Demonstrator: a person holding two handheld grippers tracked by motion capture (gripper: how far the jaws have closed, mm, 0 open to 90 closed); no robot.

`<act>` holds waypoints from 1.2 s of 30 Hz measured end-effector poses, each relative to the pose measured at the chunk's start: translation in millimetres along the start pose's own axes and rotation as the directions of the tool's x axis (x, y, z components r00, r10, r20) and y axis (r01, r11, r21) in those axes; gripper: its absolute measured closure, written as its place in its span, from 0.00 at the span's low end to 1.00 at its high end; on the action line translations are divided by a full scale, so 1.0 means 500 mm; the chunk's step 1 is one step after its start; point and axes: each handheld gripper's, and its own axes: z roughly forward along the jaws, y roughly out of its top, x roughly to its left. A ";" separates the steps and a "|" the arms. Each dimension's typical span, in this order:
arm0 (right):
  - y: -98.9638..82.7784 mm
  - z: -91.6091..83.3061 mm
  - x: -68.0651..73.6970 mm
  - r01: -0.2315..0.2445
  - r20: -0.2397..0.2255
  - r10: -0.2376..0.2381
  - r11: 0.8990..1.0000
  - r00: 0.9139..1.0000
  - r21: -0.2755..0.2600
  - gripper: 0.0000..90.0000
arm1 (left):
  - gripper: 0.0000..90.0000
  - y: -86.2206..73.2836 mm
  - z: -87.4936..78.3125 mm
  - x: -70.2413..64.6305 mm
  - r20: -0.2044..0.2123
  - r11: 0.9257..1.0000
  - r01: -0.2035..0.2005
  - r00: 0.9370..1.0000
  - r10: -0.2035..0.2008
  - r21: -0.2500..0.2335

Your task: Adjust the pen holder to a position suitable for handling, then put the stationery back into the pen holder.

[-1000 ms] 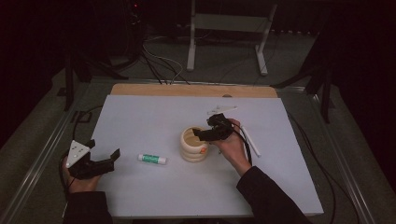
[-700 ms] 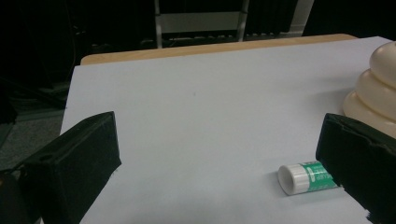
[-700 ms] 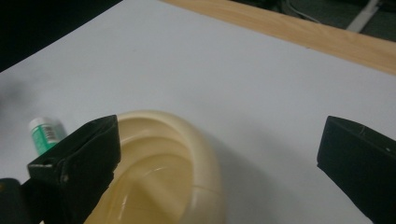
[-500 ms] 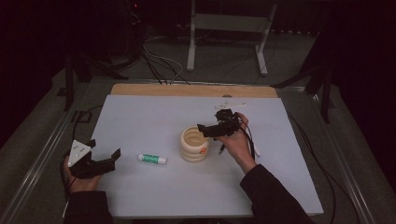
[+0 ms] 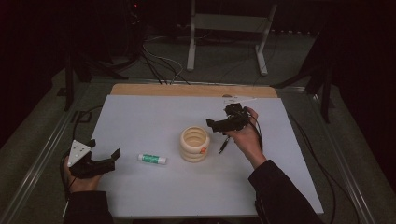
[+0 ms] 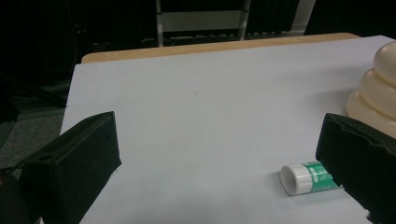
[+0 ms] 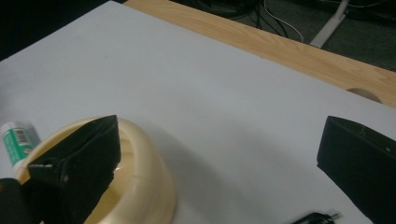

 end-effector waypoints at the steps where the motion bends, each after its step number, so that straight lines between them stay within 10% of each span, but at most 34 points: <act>1: 0.000 0.000 0.000 0.000 0.000 0.000 1.000 1.000 0.000 0.00 | 0.00 0.000 0.000 0.000 0.000 1.000 0.000 1.000 0.000 0.000; 36: -0.021 -0.031 -0.085 0.013 0.103 -0.022 0.996 0.994 0.087 0.00 | 0.00 -0.001 0.000 0.003 -0.007 1.000 0.007 1.000 -0.007 -0.005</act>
